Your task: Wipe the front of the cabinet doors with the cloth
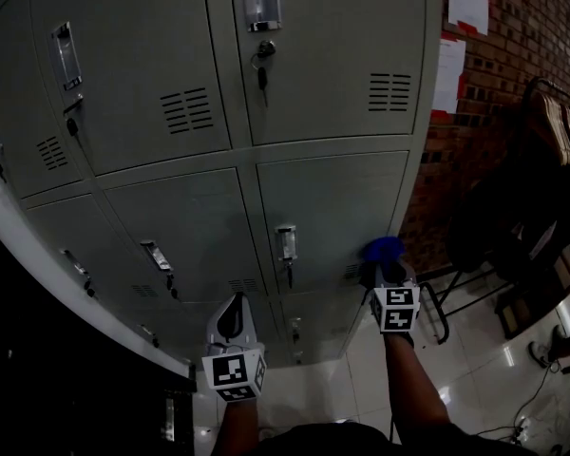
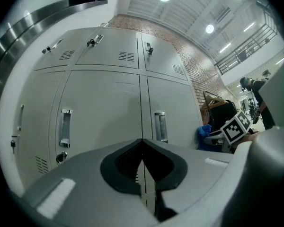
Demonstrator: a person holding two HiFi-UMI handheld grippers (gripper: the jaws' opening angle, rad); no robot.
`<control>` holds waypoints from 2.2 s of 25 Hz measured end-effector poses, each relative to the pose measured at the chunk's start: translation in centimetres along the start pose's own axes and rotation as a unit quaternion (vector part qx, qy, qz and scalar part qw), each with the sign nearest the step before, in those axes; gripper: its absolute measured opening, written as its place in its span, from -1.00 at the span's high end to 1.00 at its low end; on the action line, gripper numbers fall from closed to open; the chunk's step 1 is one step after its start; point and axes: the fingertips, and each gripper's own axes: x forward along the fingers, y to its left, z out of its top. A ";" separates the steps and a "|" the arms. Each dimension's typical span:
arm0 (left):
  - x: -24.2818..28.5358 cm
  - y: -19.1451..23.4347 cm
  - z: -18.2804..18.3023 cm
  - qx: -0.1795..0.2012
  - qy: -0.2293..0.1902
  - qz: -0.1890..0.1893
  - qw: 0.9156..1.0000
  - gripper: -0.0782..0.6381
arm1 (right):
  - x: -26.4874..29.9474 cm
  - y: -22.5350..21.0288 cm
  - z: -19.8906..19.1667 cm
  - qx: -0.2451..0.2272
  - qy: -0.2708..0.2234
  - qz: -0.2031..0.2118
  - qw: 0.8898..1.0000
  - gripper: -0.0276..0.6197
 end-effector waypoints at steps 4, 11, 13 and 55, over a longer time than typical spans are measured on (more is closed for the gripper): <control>-0.3 0.0 -0.3 -0.001 0.003 0.001 1.000 0.73 | -0.5 2.0 0.0 0.007 -0.008 0.008 1.000 0.70; -1.5 0.2 -0.7 -0.001 0.009 -0.007 1.000 0.73 | -0.9 11.4 -2.3 -0.005 0.013 0.095 0.995 0.70; -2.1 0.5 -0.7 0.000 0.009 -0.007 1.000 0.73 | -0.7 13.7 -2.8 -0.004 0.022 0.115 0.993 0.70; -3.8 0.3 -1.4 0.001 0.018 -0.001 1.000 0.73 | -2.4 6.5 -1.1 0.047 0.010 0.119 0.992 0.70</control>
